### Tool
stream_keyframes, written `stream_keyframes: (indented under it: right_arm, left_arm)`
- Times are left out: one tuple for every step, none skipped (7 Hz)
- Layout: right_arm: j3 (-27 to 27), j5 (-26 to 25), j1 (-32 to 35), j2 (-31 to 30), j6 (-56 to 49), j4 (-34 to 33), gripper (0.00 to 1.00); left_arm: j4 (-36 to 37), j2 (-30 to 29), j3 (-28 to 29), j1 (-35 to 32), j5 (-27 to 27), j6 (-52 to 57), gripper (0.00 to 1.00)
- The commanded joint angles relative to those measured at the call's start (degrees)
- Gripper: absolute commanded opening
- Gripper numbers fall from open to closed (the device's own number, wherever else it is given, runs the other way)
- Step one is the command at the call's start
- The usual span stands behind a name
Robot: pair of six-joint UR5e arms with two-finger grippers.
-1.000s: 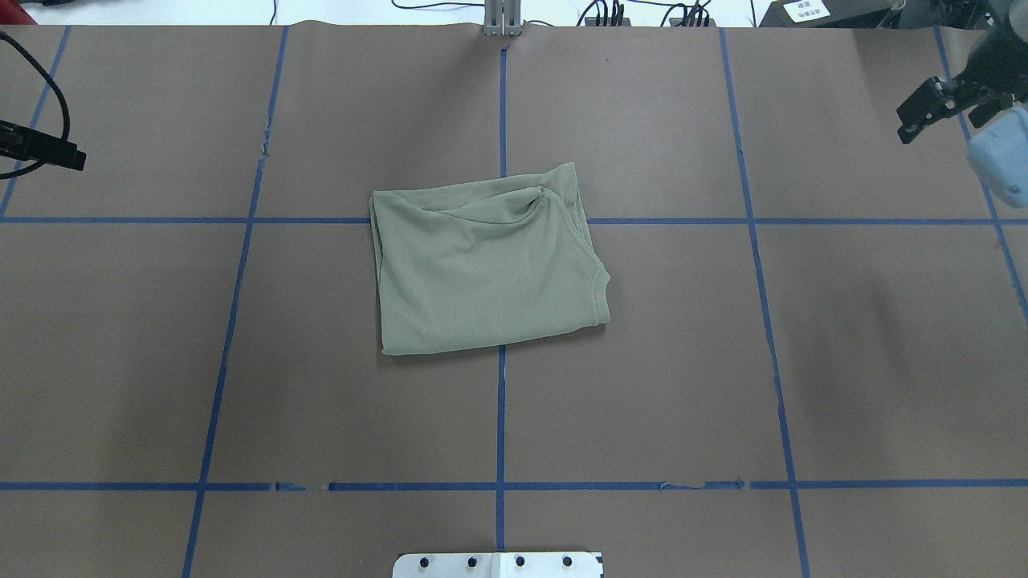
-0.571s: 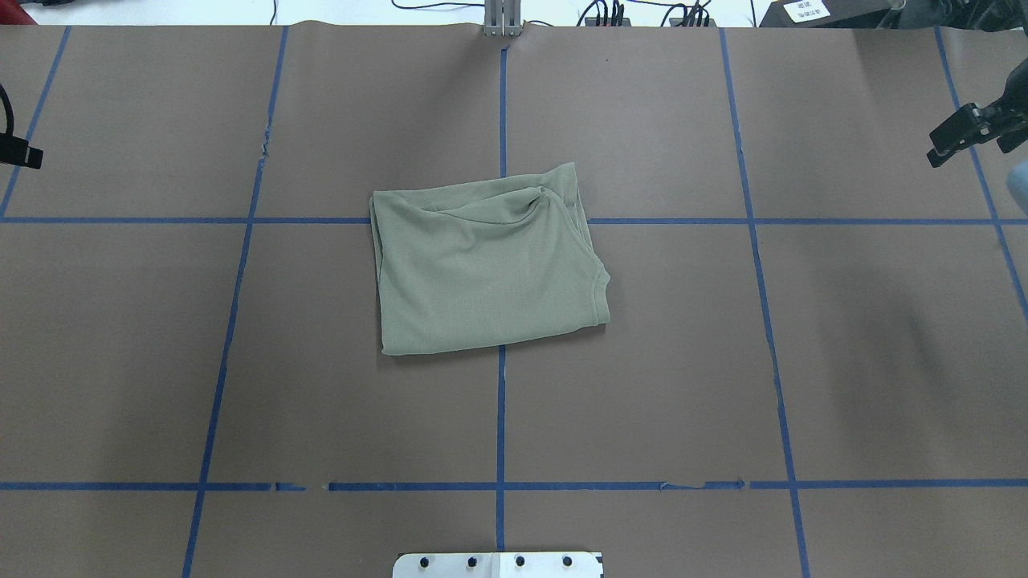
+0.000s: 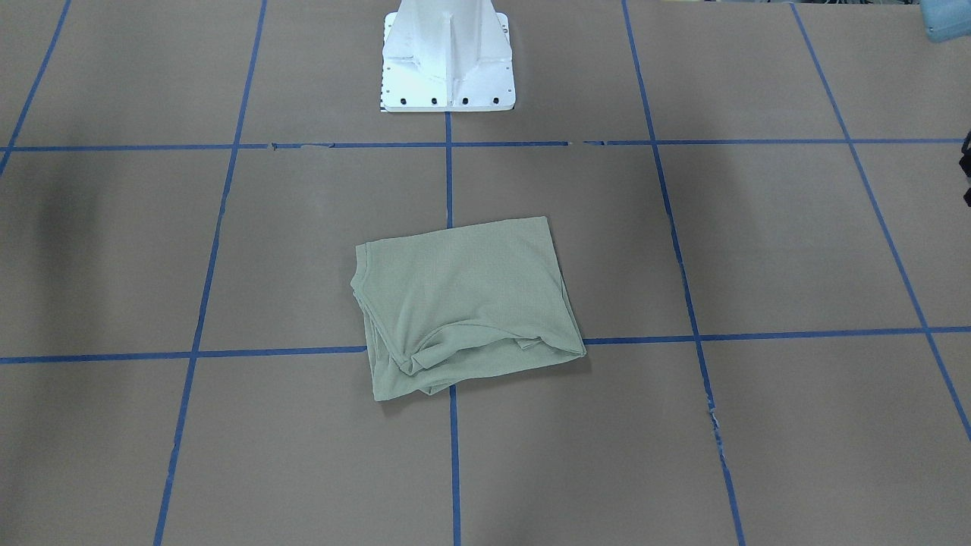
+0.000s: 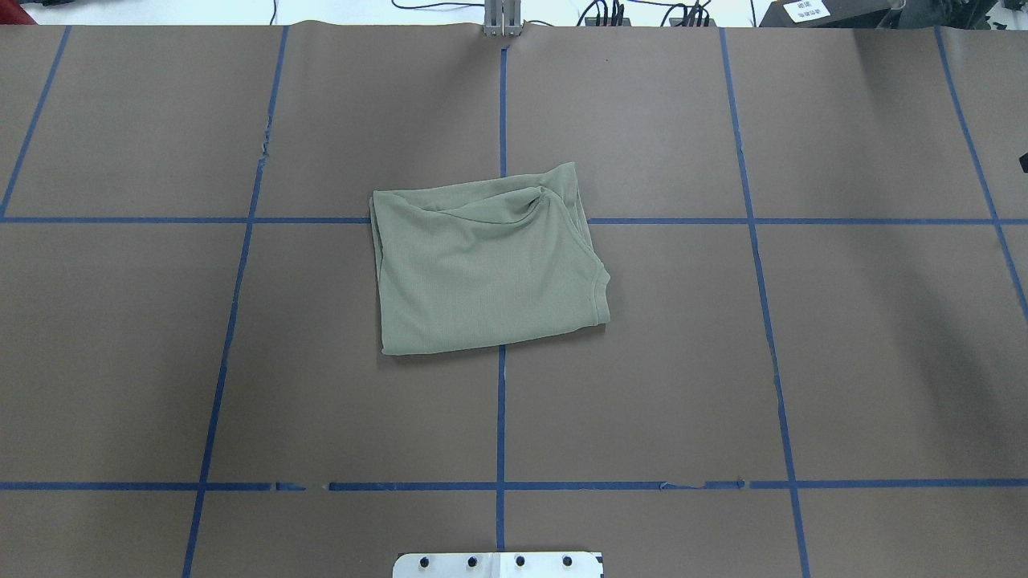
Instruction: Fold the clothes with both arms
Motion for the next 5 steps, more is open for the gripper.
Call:
stream_keyframes:
  right_arm:
    - [-0.1,2.9,5.1,-5.8,-8.9,0.0,1.0]
    - [0.1,4.3,6.4,-8.6,-9.7,0.7,1.0]
    - [0.0,5.6,6.6,-9.5,-10.9,0.6,1.0]
    - [0.9,5.7,6.6,-10.1,-11.3,0.6,1.0]
    - [1.3,5.7,6.6,-10.2,-11.1,0.6,1.0]
  left_arm:
    - [0.4,-0.3,6.9,-4.5,-0.2,10.3,1.0]
    - [1.1,-0.2,8.7,-4.5,-1.7,10.2,1.0]
    - [1.5,-0.1,11.2,-4.5,-1.9,10.4,1.0]
    - [1.3,-0.3,14.1,-4.5,-2.2,11.2,1.0]
    - [1.1,-1.0,18.3,-4.5,-4.2,11.2,1.0]
